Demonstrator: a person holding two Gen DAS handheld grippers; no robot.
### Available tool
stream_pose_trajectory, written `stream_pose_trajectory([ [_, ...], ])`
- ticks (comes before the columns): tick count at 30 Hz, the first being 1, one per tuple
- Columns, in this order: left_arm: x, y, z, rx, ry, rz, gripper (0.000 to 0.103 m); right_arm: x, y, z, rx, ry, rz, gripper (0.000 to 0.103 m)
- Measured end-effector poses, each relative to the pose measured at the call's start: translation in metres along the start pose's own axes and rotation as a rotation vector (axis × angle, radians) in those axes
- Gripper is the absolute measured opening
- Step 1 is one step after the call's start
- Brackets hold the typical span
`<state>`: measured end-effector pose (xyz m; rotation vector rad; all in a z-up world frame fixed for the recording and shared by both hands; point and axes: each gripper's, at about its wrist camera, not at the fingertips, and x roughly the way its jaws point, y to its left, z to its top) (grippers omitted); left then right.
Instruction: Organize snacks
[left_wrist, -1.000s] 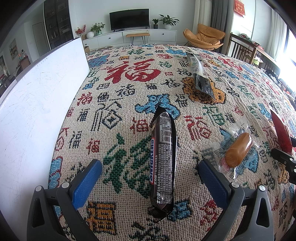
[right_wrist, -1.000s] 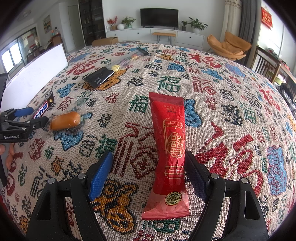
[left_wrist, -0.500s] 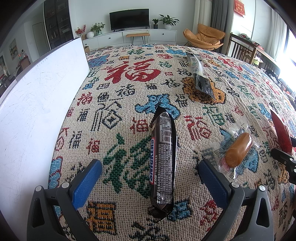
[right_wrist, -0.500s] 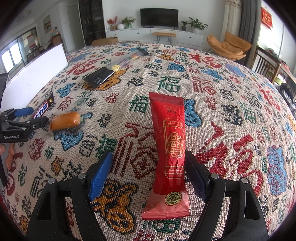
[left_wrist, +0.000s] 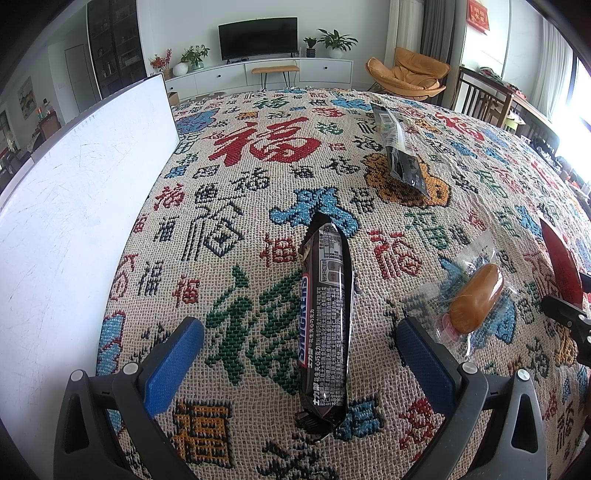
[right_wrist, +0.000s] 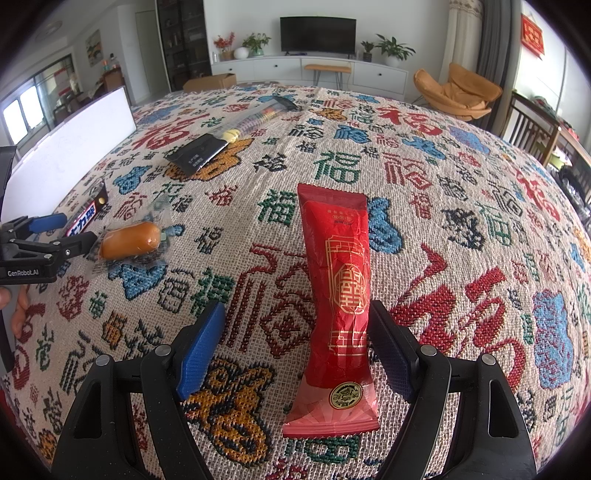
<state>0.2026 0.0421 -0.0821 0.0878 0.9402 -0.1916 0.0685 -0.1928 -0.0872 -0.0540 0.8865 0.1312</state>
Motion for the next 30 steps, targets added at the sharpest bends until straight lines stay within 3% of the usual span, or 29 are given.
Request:
stream_pose_trajectory([
  [2, 0.0, 0.0, 0.0, -0.001, 0.002, -0.004, 0.103, -0.001, -0.002, 0.0, 0.013, -0.004, 0.016, 0.081],
  [5, 0.002, 0.001, 0.006, 0.027, 0.052, -0.028, 0.103, -0.003, -0.017, 0.004, 0.111, 0.005, 0.114, 0.082],
  [10, 0.003, -0.003, 0.012, 0.052, 0.16, -0.036, 0.1, 0.003, -0.06, 0.023, 0.412, 0.177, 0.35, 0.081],
  [12, -0.002, -0.01, 0.011, 0.063, 0.15, -0.037, 0.088, 0.011, -0.064, 0.031, 0.459, 0.258, 0.407, 0.079],
  [13, -0.005, -0.014, 0.01, 0.078, 0.137, -0.043, 0.073, 0.014, -0.061, 0.036, 0.43, 0.285, 0.396, 0.079],
  [14, -0.009, -0.019, 0.009, 0.093, 0.121, -0.056, 0.051, 0.015, -0.056, 0.04, 0.39, 0.296, 0.369, 0.078],
  [15, -0.012, -0.021, 0.009, 0.103, 0.11, -0.061, 0.038, 0.016, -0.048, 0.044, 0.34, 0.307, 0.332, 0.066],
  [16, -0.015, -0.023, 0.008, 0.109, 0.102, -0.06, 0.018, 0.018, -0.041, 0.046, 0.297, 0.323, 0.3, 0.036],
  [18, -0.02, -0.022, 0.006, 0.094, 0.099, -0.106, 0.017, 0.019, -0.03, 0.047, 0.215, 0.332, 0.188, 0.016],
  [23, -0.082, 0.002, -0.005, -0.036, -0.024, -0.273, 0.017, -0.017, -0.023, 0.054, 0.251, 0.272, 0.222, 0.014],
  [27, -0.159, 0.047, -0.002, -0.145, -0.16, -0.355, 0.017, -0.061, 0.023, 0.092, 0.217, 0.196, 0.365, 0.014],
  [30, -0.215, 0.099, 0.001, -0.202, -0.245, -0.314, 0.017, -0.096, 0.087, 0.133, 0.136, 0.131, 0.501, 0.014],
])
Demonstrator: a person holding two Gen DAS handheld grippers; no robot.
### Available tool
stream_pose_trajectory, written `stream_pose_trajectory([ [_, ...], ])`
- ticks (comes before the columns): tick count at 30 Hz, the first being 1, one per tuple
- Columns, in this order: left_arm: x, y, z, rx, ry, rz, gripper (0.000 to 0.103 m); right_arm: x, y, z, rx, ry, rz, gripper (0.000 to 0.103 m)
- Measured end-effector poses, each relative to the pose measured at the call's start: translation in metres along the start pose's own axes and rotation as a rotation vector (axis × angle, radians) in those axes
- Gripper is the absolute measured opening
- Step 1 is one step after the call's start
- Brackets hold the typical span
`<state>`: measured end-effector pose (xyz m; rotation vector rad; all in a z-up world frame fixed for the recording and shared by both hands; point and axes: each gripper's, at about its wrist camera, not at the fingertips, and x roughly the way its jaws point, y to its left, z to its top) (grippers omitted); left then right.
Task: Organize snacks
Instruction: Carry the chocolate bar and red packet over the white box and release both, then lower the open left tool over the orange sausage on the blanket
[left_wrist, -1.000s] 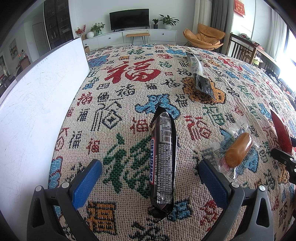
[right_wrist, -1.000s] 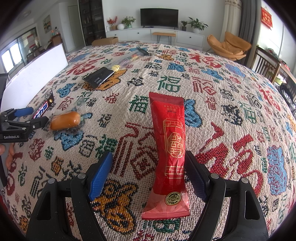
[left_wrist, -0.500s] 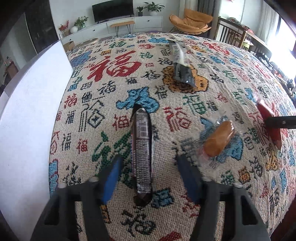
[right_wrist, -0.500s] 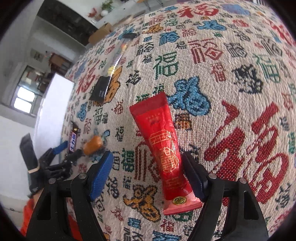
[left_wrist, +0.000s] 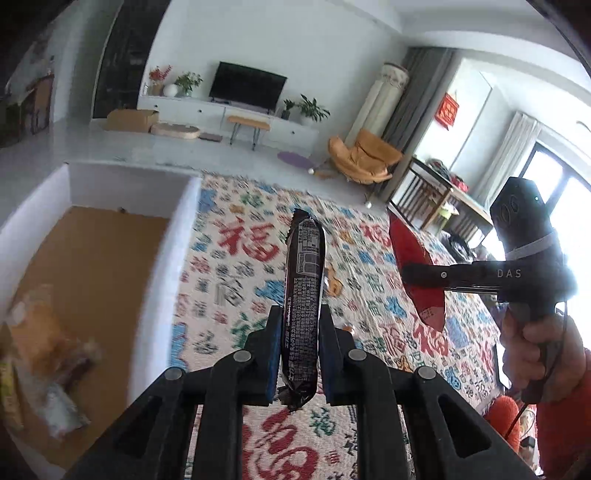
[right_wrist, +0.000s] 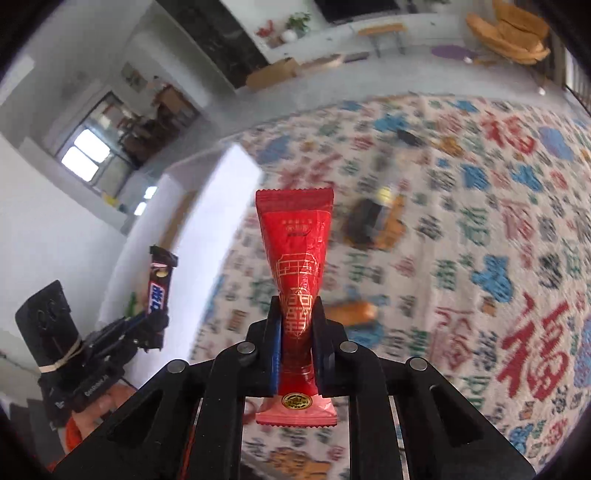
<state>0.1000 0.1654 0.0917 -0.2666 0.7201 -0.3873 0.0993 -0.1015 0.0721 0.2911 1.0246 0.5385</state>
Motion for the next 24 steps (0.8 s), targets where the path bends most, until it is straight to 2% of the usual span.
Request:
stream_pose_trajectory([
  [3, -0.057, 0.047, 0.017, -0.037, -0.056, 0.131, 0.017, 0.014, 0.086, 0.022, -0.088, -0.003, 0.168, 0.014],
  [6, -0.088, 0.09, 0.019, -0.047, -0.059, 0.341, 0.018, 0.051, 0.162, 0.029, -0.155, 0.044, 0.302, 0.014],
  [7, -0.092, 0.105, 0.016, -0.05, -0.041, 0.421, 0.026, 0.066, 0.183, 0.026, -0.18, 0.062, 0.329, 0.017],
  [8, -0.092, 0.123, 0.011, -0.058, -0.011, 0.498, 0.049, 0.082, 0.199, 0.022, -0.194, 0.079, 0.358, 0.02],
  [9, -0.09, 0.137, 0.006, -0.07, 0.013, 0.555, 0.064, 0.1, 0.212, 0.016, -0.201, 0.102, 0.376, 0.03],
  [10, -0.089, 0.15, -0.002, -0.086, 0.037, 0.619, 0.081, 0.118, 0.22, 0.012, -0.208, 0.135, 0.379, 0.053],
  [11, -0.09, 0.159, -0.012, -0.098, 0.052, 0.658, 0.081, 0.13, 0.222, 0.006, -0.212, 0.152, 0.36, 0.06],
  [12, -0.09, 0.163, -0.021, -0.103, 0.06, 0.669, 0.081, 0.137, 0.218, 0.001, -0.212, 0.145, 0.321, 0.06],
  [14, -0.093, 0.164, -0.038, -0.104, 0.049, 0.639, 0.082, 0.136, 0.196, -0.011, -0.224, 0.098, 0.265, 0.06],
  [17, -0.093, 0.148, -0.053, -0.095, 0.02, 0.565, 0.082, 0.122, 0.126, -0.032, -0.249, 0.002, 0.119, 0.064],
  [18, -0.09, 0.137, -0.055, -0.085, 0.012, 0.535, 0.082, 0.116, 0.097, -0.038, -0.253, -0.035, 0.048, 0.064],
  [21, -0.078, 0.093, -0.055, -0.033, -0.008, 0.404, 0.083, 0.088, -0.003, -0.065, -0.244, -0.13, -0.246, 0.064],
  [24, -0.058, 0.038, -0.054, 0.041, -0.004, 0.245, 0.086, 0.055, -0.09, -0.087, -0.177, -0.148, -0.487, 0.064],
])
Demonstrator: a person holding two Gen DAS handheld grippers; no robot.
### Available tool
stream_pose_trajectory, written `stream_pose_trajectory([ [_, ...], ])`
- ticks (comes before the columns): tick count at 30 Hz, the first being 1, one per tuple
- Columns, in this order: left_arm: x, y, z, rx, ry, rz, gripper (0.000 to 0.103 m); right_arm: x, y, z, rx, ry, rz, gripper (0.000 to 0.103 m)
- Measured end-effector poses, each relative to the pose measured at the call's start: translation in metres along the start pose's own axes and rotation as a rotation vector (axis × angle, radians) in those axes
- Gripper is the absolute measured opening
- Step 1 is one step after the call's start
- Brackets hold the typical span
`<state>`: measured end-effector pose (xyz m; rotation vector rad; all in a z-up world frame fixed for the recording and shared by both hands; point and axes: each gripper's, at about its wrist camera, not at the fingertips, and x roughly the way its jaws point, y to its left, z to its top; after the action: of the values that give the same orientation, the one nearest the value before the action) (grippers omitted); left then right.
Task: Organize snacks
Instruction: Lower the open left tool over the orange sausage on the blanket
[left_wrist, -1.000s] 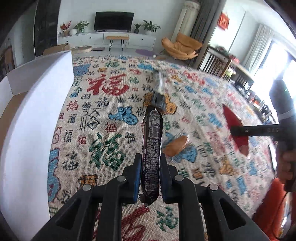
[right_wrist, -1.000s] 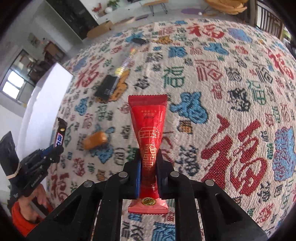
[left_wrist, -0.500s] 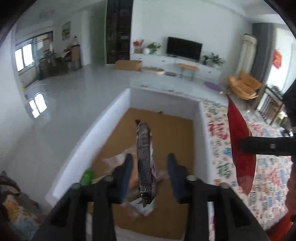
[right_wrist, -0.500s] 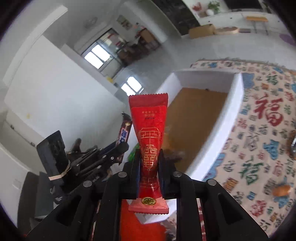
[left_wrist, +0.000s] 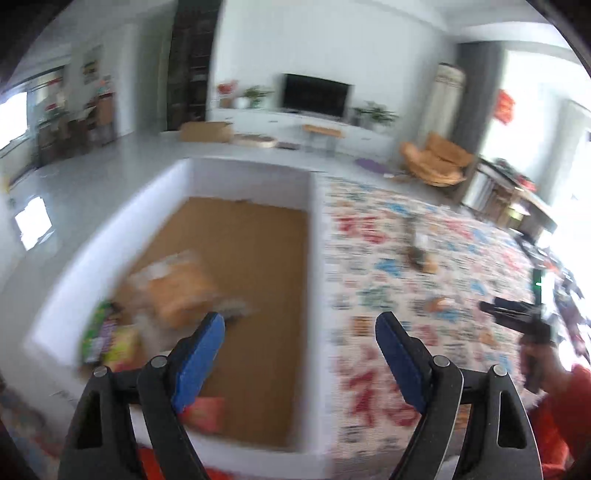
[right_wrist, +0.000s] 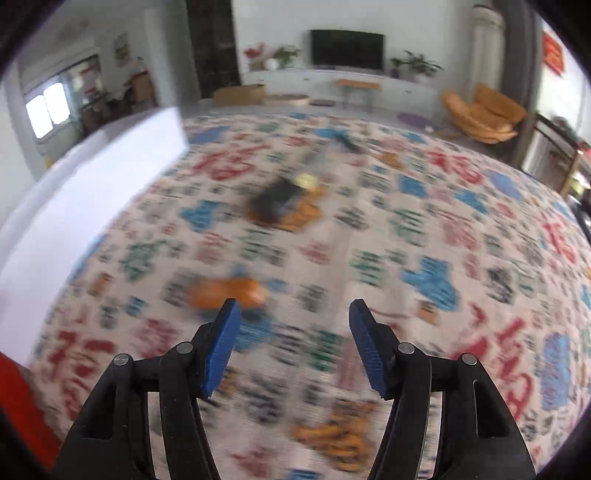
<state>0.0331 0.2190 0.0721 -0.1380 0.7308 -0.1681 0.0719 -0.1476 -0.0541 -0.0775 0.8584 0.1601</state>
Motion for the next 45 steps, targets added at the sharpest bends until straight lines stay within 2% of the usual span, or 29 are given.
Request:
stream_pose_trajectory([
  [2, 0.019, -0.046, 0.002, 0.083, 0.034, -0.111, 0.097, -0.002, -0.044, -0.017, 0.076, 0.009, -0.082, 0.064],
  [4, 0.047, -0.091, -0.002, 0.184, 0.086, -0.2, 0.098, -0.006, -0.077, -0.027, 0.141, 0.008, -0.127, 0.064],
  [6, 0.076, -0.127, -0.008, 0.268, 0.133, -0.258, 0.098, -0.008, -0.096, -0.04, 0.197, 0.001, -0.138, 0.064],
  [8, 0.111, -0.157, -0.018, 0.305, 0.214, -0.305, 0.097, -0.011, -0.111, -0.05, 0.248, -0.003, -0.122, 0.065],
  [10, 0.141, -0.179, -0.023, 0.324, 0.288, -0.324, 0.097, -0.011, -0.112, -0.048, 0.261, -0.026, -0.105, 0.073],
  [11, 0.153, -0.19, -0.026, 0.34, 0.309, -0.322, 0.097, -0.008, -0.112, -0.048, 0.266, -0.017, -0.108, 0.073],
  [14, 0.184, -0.203, -0.021, 0.374, 0.344, -0.323, 0.097, -0.009, -0.12, -0.054, 0.265, -0.01, -0.097, 0.077],
  [19, 0.229, -0.211, -0.003, 0.42, 0.419, -0.357, 0.097, -0.006, -0.116, -0.059, 0.224, 0.012, -0.131, 0.08],
  [22, 0.247, -0.214, 0.005, 0.456, 0.414, -0.349, 0.097, -0.004, -0.116, -0.06, 0.21, 0.019, -0.146, 0.08],
  [24, 0.254, -0.211, 0.012, 0.44, 0.4, -0.34, 0.097, -0.005, -0.117, -0.06, 0.216, 0.017, -0.138, 0.081],
  [27, 0.267, -0.2, 0.019, 0.359, 0.416, -0.384, 0.097, -0.004, -0.116, -0.06, 0.215, 0.017, -0.138, 0.081],
  [29, 0.275, -0.198, 0.019, 0.346, 0.436, -0.408, 0.097, -0.004, -0.116, -0.061, 0.213, 0.017, -0.14, 0.081],
  [32, 0.28, -0.204, 0.011, 0.406, 0.463, -0.431, 0.097, -0.005, -0.116, -0.061, 0.213, 0.017, -0.138, 0.082],
  [34, 0.277, -0.211, 0.006, 0.481, 0.45, -0.44, 0.097, -0.005, -0.116, -0.061, 0.213, 0.018, -0.139, 0.082],
  [36, 0.273, -0.217, 0.002, 0.541, 0.446, -0.467, 0.09, -0.005, -0.116, -0.061, 0.213, 0.017, -0.139, 0.082],
  [37, 0.27, -0.219, 0.0, 0.572, 0.441, -0.481, 0.08, -0.005, -0.116, -0.061, 0.213, 0.018, -0.139, 0.082],
  [38, 0.267, -0.221, -0.001, 0.602, 0.43, -0.479, 0.066, -0.005, -0.116, -0.061, 0.213, 0.018, -0.139, 0.082],
  [39, 0.266, -0.222, -0.002, 0.629, 0.417, -0.463, 0.057, -0.005, -0.116, -0.061, 0.213, 0.018, -0.139, 0.082],
  [42, 0.263, -0.219, -0.002, 0.618, 0.395, -0.429, 0.049, -0.005, -0.116, -0.061, 0.212, 0.018, -0.139, 0.082],
  [45, 0.258, -0.206, -0.002, 0.517, 0.325, -0.286, 0.048, -0.005, -0.116, -0.061, 0.213, 0.018, -0.138, 0.082],
])
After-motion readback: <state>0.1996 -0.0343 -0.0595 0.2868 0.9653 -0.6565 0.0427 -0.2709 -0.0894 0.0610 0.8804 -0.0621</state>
